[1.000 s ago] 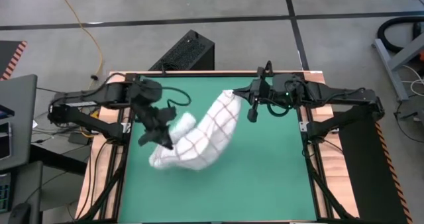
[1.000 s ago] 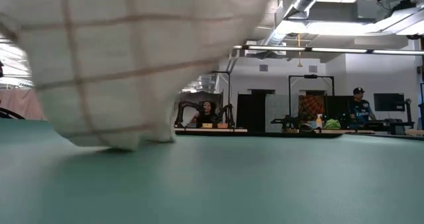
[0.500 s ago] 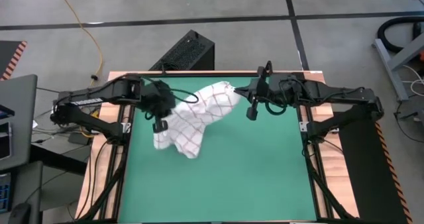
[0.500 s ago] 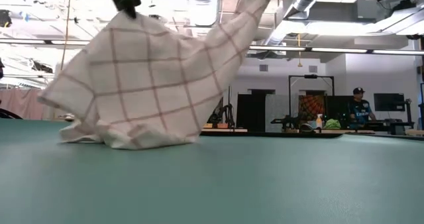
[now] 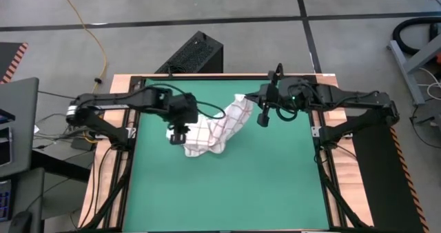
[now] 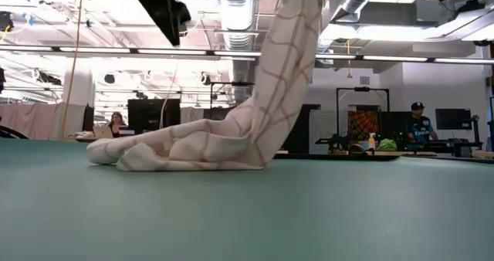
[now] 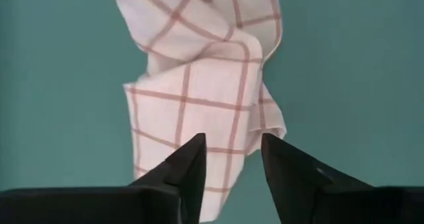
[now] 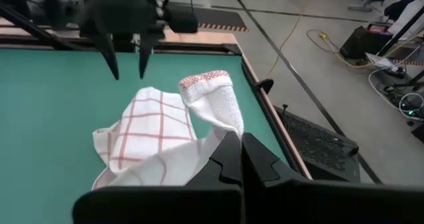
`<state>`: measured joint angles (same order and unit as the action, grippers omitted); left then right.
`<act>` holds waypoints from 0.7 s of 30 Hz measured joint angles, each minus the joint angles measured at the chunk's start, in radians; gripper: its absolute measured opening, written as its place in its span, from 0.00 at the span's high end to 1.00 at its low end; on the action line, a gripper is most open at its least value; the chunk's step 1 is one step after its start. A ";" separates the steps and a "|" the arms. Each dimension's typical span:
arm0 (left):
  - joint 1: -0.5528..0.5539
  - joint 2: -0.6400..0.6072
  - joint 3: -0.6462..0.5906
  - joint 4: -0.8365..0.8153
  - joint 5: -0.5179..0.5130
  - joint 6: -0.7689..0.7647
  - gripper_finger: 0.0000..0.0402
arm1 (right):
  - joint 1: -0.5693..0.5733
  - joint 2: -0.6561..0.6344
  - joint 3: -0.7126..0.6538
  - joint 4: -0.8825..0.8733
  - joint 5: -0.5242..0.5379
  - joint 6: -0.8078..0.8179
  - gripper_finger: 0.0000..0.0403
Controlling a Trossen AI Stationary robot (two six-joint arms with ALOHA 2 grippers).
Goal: Roll towel into tight, uniform cylinder
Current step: Roll the white patterned towel
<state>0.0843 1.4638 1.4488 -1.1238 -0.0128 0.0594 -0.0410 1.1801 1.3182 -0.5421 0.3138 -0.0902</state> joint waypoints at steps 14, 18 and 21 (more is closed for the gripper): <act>-0.164 0.193 -0.050 0.295 0.060 0.223 0.63 | -0.001 0.000 0.000 -0.060 0.000 0.012 0.98; -0.160 0.191 -0.130 0.391 0.056 0.257 0.63 | -0.001 0.000 0.000 -0.068 0.000 0.012 0.98; -0.162 0.191 -0.195 0.514 0.086 0.272 0.63 | -0.001 0.000 0.000 -0.068 0.000 0.010 0.98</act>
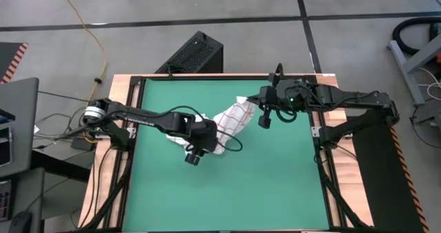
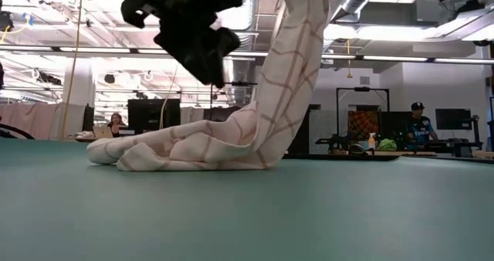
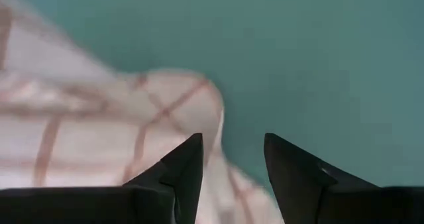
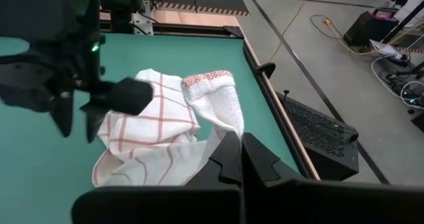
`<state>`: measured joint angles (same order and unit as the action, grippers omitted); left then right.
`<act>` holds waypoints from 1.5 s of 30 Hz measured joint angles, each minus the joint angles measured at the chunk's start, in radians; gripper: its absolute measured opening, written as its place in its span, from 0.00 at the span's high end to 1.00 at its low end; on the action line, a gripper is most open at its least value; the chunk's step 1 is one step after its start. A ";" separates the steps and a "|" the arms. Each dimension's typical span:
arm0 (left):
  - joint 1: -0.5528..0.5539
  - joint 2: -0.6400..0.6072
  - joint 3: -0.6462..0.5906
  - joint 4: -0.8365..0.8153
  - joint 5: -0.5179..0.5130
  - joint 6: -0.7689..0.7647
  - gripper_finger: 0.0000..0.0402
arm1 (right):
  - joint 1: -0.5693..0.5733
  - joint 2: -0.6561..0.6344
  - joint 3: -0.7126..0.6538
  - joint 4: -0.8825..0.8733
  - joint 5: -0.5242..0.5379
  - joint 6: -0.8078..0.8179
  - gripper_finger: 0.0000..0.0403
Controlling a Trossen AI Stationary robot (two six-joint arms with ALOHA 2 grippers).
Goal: Roll towel into tight, uniform cylinder
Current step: Roll the white patterned towel
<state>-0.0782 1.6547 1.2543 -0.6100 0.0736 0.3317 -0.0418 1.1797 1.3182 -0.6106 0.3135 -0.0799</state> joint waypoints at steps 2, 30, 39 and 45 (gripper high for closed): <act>-0.004 0.000 -0.042 0.067 0.012 0.000 0.63 | 0.000 0.000 0.000 0.000 0.000 -0.003 0.98; 0.002 0.098 -0.255 0.339 -0.181 0.006 0.63 | 0.001 0.000 0.000 -0.012 -0.005 -0.007 0.98; 0.032 0.098 -0.260 0.279 -0.107 -0.028 0.85 | 0.001 0.000 0.000 -0.007 -0.006 -0.007 0.98; 0.050 0.098 -0.254 0.283 -0.108 -0.052 0.99 | 0.001 0.000 0.000 0.000 -0.006 -0.007 0.98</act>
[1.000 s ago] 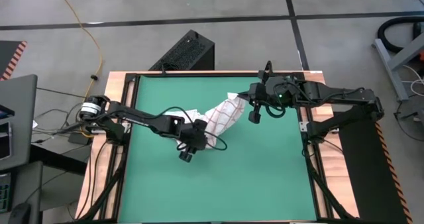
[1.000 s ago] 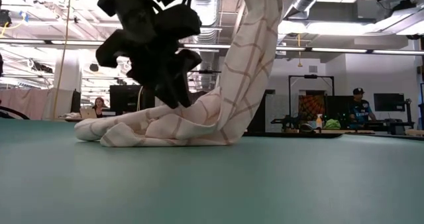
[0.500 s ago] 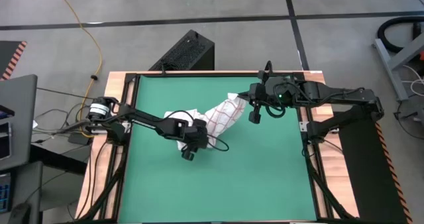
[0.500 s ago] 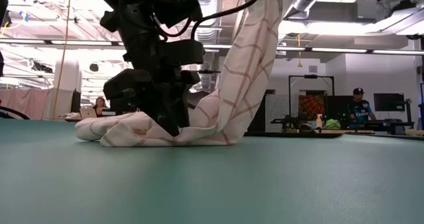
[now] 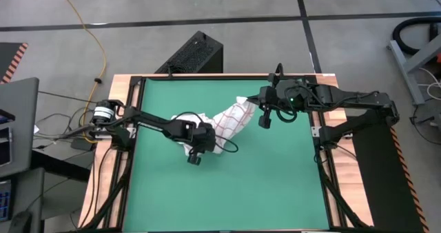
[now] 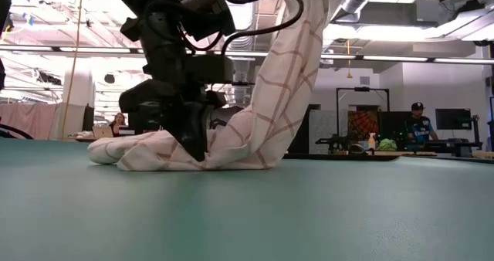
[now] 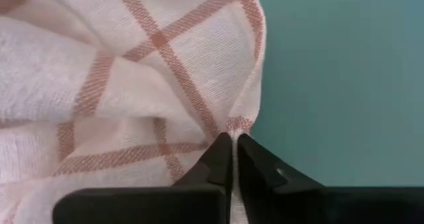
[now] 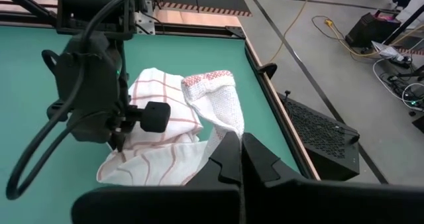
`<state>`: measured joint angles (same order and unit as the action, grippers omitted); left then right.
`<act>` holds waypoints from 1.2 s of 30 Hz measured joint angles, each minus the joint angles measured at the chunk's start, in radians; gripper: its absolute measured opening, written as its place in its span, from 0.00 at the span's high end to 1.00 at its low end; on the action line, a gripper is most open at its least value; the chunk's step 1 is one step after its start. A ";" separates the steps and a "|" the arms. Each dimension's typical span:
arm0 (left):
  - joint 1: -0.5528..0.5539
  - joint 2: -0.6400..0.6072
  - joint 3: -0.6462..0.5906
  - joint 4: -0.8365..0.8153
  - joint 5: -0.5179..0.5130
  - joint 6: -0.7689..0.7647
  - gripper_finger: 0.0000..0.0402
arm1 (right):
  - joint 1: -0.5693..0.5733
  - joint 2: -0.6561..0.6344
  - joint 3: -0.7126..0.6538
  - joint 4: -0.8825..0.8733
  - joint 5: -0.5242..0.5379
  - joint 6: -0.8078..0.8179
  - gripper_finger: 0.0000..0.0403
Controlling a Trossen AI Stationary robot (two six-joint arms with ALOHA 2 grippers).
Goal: Roll towel into tight, uniform cylinder
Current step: Roll the white patterned towel
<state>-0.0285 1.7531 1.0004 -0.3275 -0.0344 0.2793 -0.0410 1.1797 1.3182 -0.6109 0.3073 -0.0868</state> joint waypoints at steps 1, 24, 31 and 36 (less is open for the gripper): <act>0.001 0.000 0.000 -0.002 -0.001 -0.002 0.99 | 0.000 0.000 0.000 0.001 0.000 0.000 0.98; 0.005 -0.385 0.638 -0.743 -0.534 -0.038 1.00 | -0.014 -0.018 0.001 0.265 0.344 -0.210 0.98; 0.107 -0.405 0.870 -0.730 -0.676 0.179 1.00 | -0.016 -0.042 0.002 0.663 0.521 -0.551 0.98; 0.219 -0.405 0.979 -0.612 -0.744 0.423 1.00 | -0.030 -0.050 0.002 0.858 0.593 -0.819 0.98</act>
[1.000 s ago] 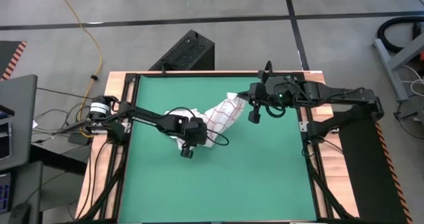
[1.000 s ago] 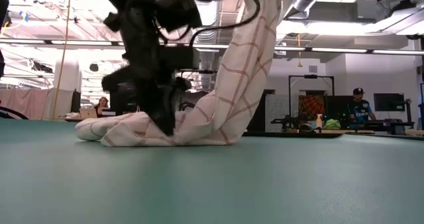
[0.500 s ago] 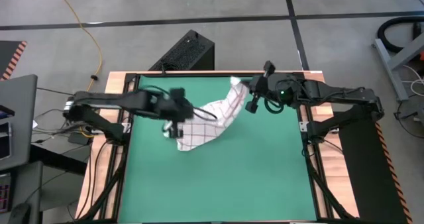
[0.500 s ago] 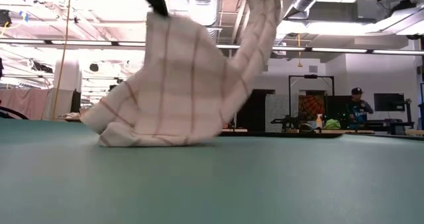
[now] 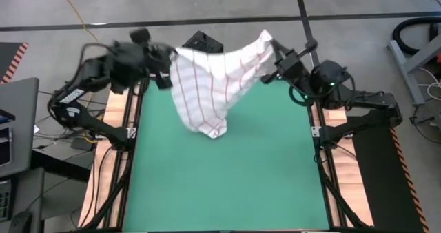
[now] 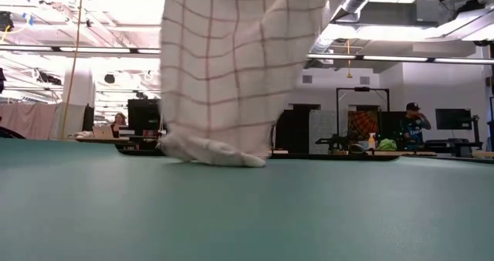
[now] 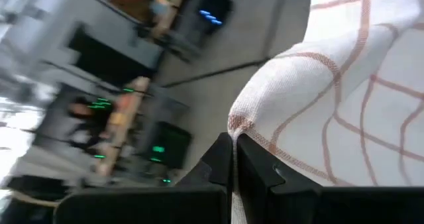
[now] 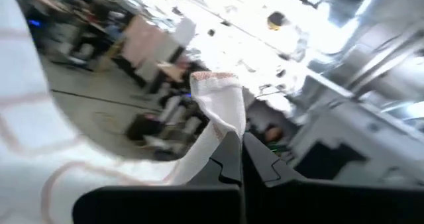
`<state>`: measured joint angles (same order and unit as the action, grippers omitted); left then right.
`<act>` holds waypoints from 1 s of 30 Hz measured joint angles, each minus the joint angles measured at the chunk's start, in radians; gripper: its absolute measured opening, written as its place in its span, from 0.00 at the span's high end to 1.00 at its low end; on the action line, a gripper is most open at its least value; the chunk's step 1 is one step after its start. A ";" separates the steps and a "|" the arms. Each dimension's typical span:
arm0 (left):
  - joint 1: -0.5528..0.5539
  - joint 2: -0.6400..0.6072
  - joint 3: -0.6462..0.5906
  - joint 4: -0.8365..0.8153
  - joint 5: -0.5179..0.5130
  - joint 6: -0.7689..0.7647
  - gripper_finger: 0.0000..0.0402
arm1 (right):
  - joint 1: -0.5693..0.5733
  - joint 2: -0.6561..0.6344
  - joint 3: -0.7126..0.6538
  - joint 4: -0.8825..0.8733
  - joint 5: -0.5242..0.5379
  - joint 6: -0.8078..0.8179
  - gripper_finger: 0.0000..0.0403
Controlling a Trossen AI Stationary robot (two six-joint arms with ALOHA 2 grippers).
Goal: Roll towel into tight, uniform cylinder
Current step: Roll the white patterned towel
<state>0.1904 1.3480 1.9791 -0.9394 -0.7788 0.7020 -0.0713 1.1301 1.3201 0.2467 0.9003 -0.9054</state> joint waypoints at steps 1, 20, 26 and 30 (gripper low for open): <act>0.024 0.000 0.015 0.036 0.004 0.043 1.00 | -0.006 0.000 0.000 0.033 0.009 -0.043 0.98; 0.412 0.109 0.069 0.618 0.224 0.683 1.00 | -0.317 0.004 0.056 0.380 -0.199 -0.323 0.98; 0.456 0.113 0.069 0.814 0.390 0.767 1.00 | -0.358 0.005 0.113 0.378 -0.299 -0.326 0.98; 0.479 0.113 0.069 0.944 0.453 0.810 1.00 | -0.396 0.009 0.130 0.377 -0.380 -0.325 0.98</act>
<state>0.6696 1.4612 2.0480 0.0050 -0.3254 1.5124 -0.4671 1.1387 1.4501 0.6232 0.5200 -1.2309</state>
